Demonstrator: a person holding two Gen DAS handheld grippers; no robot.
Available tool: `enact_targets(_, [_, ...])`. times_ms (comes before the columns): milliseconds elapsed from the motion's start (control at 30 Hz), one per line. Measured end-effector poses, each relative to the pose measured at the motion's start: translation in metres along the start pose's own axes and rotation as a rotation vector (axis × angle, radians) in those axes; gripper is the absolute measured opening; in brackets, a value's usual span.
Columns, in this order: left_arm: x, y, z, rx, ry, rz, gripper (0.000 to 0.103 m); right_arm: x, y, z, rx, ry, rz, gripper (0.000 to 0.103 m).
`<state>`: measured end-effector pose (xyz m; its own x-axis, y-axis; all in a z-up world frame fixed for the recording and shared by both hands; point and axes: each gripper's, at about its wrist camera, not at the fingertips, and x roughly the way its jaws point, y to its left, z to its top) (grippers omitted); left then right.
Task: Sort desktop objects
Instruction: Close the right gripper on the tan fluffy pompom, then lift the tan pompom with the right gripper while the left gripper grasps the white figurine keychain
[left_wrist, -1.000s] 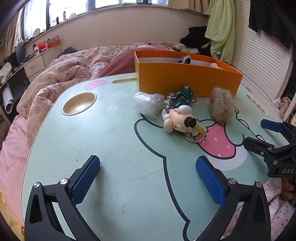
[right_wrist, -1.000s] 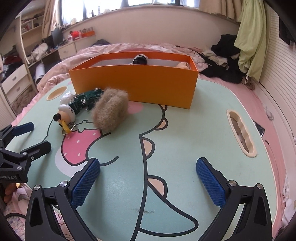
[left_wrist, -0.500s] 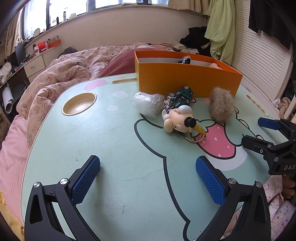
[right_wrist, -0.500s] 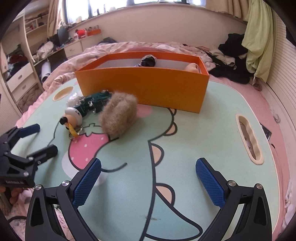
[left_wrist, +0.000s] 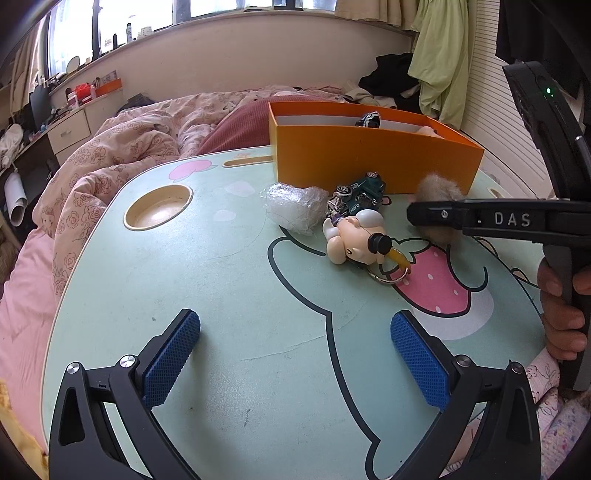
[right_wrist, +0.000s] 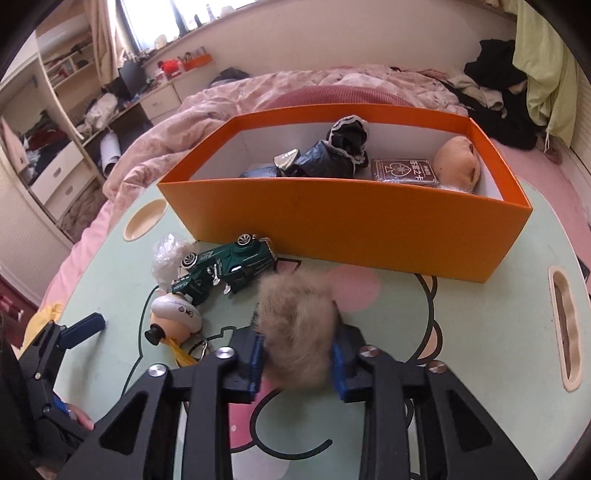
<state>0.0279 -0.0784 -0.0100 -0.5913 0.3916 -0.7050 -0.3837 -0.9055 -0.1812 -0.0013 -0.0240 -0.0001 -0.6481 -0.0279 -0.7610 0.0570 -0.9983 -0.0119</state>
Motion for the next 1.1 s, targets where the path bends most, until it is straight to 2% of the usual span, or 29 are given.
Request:
enact_targets(67, [0.000, 0.000, 0.000, 0.000, -0.001, 0.000, 0.103, -0.012, -0.003, -0.011, -0.013, -0.022, 0.004, 0.025])
enact_targets(333, [0.000, 0.000, 0.000, 0.000, -0.001, 0.000, 0.103, -0.055, -0.021, -0.070, -0.084, -0.097, -0.093, 0.026])
enact_targets(400, [0.000, 0.000, 0.000, 0.000, -0.001, -0.001, 0.103, -0.060, -0.025, -0.077, -0.078, -0.130, -0.089, 0.036])
enact_targets(467, [0.000, 0.000, 0.000, 0.000, -0.002, -0.001, 0.103, -0.060, -0.031, -0.079, -0.058, -0.154, -0.086, 0.064])
enact_targets(600, [0.000, 0.000, 0.000, -0.001, -0.002, -0.001, 0.103, -0.057, -0.033, -0.074, -0.031, -0.166, -0.101, 0.065])
enact_targets(667, [0.000, 0.000, 0.000, -0.001, -0.002, -0.001, 0.103, -0.056, -0.032, -0.072, -0.035, -0.169, -0.113, 0.070])
enact_targets(800, [0.000, 0.000, 0.000, -0.001, -0.003, -0.001, 0.103, -0.052, -0.029, -0.070, -0.053, -0.177, -0.140, 0.071])
enact_targets(833, [0.000, 0.000, 0.000, -0.001, -0.003, -0.001, 0.103, -0.051, -0.029, -0.070, -0.059, -0.178, -0.130, 0.064])
enact_targets(867, [0.000, 0.000, 0.000, -0.001, -0.003, -0.001, 0.103, -0.049, -0.029, -0.070, -0.064, -0.175, -0.111, 0.027])
enact_targets(900, [0.000, 0.000, 0.000, -0.001, -0.004, -0.001, 0.103, -0.049, -0.028, -0.070, -0.070, -0.178, -0.090, 0.023])
enact_targets(967, [0.000, 0.000, 0.000, -0.007, -0.006, 0.005, 0.103, -0.052, -0.025, -0.072, -0.082, -0.193, -0.055, 0.023])
enact_targets(1100, [-0.003, 0.004, 0.001, -0.025, -0.013, -0.007, 0.103, -0.064, -0.018, -0.076, -0.106, -0.246, -0.081, 0.023])
